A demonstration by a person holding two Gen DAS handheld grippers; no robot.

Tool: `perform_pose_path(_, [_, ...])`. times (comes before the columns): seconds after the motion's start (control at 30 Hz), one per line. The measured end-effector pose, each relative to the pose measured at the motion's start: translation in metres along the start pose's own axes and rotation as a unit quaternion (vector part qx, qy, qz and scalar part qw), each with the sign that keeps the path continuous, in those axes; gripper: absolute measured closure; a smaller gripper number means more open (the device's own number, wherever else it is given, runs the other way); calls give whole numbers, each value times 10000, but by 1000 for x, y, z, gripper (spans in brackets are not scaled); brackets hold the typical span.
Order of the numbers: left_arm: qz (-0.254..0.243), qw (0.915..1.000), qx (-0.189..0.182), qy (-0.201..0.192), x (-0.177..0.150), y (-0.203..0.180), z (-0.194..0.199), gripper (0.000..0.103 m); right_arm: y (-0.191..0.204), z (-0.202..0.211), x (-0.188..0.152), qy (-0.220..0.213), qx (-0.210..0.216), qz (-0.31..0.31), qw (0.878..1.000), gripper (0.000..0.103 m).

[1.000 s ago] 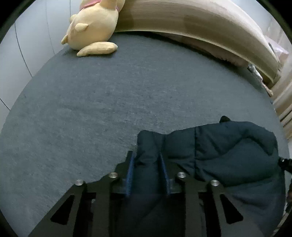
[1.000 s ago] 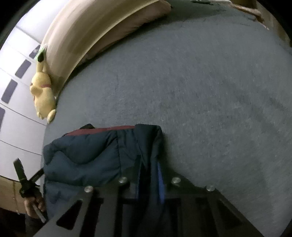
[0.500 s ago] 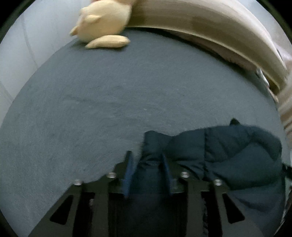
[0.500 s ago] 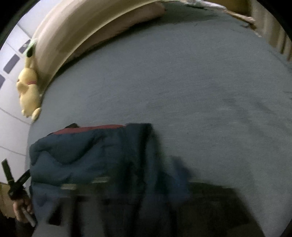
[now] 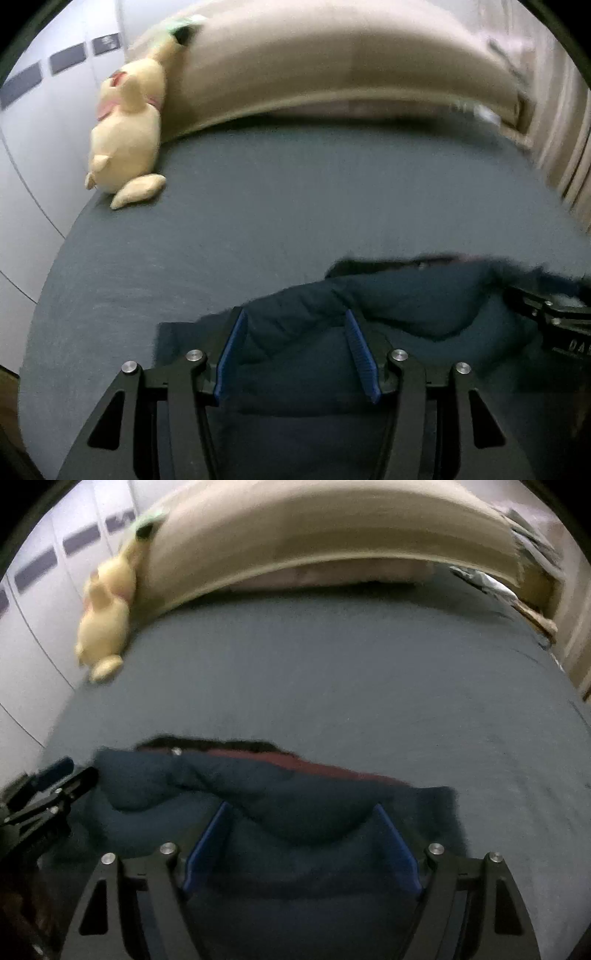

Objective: Fold large clothes

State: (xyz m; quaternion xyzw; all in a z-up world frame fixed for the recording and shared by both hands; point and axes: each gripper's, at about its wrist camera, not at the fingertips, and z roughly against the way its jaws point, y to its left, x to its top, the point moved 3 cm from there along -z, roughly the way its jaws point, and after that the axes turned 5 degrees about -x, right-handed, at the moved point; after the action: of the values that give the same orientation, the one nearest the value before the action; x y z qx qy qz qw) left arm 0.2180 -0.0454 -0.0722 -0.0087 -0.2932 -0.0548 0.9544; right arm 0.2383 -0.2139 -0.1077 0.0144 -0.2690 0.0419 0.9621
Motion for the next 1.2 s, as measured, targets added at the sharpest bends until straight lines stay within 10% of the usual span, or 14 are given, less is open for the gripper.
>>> perform_pose_path(0.37, [-268, 9971, 683, 214, -5, -10, -36, 44, 25, -61, -8, 257, -530, -52, 9983, 3])
perform_pose_path(0.53, [54, 9982, 590, -81, -7, 12, 15, 44, 7, 4, -15, -139, -280, -365, 9988, 3])
perform_pose_path(0.8, [675, 9939, 164, -861, -108, 25, 142, 37, -1, 120, -133, -963, -107, -381, 9946, 1])
perform_pose_path(1.2, [25, 9936, 795, -798, -197, -19, 116, 34, 16, 85, -223, -1056, -750, -97, 9915, 0])
